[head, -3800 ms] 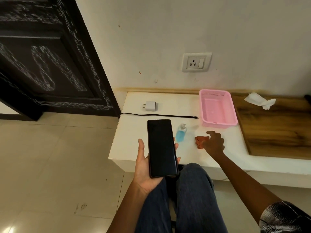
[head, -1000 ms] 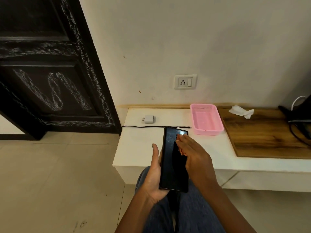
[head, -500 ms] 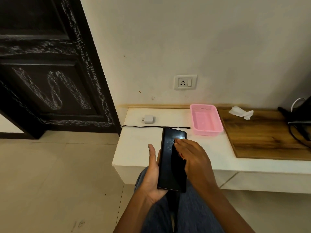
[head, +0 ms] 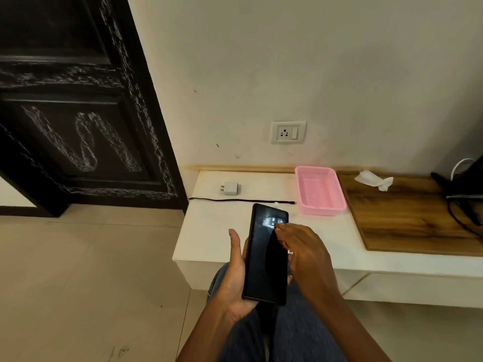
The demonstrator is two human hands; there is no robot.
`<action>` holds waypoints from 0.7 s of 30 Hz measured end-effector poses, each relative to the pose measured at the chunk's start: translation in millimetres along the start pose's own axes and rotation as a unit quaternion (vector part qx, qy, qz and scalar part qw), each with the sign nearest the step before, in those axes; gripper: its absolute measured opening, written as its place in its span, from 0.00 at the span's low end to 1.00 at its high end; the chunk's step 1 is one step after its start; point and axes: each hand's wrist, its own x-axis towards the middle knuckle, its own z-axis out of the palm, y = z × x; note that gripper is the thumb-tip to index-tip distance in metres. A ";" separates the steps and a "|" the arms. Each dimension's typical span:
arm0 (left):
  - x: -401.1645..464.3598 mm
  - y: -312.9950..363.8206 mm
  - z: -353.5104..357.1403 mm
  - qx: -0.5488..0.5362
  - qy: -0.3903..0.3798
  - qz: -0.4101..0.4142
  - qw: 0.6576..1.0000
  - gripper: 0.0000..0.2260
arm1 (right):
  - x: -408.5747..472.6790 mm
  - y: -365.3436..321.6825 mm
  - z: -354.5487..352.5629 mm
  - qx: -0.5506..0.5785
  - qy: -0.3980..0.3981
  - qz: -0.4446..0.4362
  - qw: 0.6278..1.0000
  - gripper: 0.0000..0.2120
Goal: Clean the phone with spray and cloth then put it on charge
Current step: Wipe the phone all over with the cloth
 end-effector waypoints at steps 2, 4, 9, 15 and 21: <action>0.0 -0.5 2.9 0.008 -0.003 -0.001 1.000 0.40 | 6.3 5.6 -3.6 0.004 0.001 0.022 1.000 0.26; -0.1 -1.0 8.2 0.020 -0.008 -0.006 1.000 0.41 | 17.3 7.7 -4.6 0.003 0.025 0.040 0.999 0.24; -1.0 0.9 12.9 0.007 -0.009 -0.016 1.000 0.39 | 24.7 -2.0 0.3 -0.007 0.053 0.015 0.998 0.20; -3.7 2.3 11.5 0.021 0.001 -0.015 1.000 0.41 | 1.8 9.5 -1.8 0.015 0.010 0.015 1.000 0.24; -2.0 -0.7 20.5 0.031 -0.013 -0.029 0.999 0.40 | 25.2 7.6 -5.9 0.002 0.048 0.045 0.998 0.21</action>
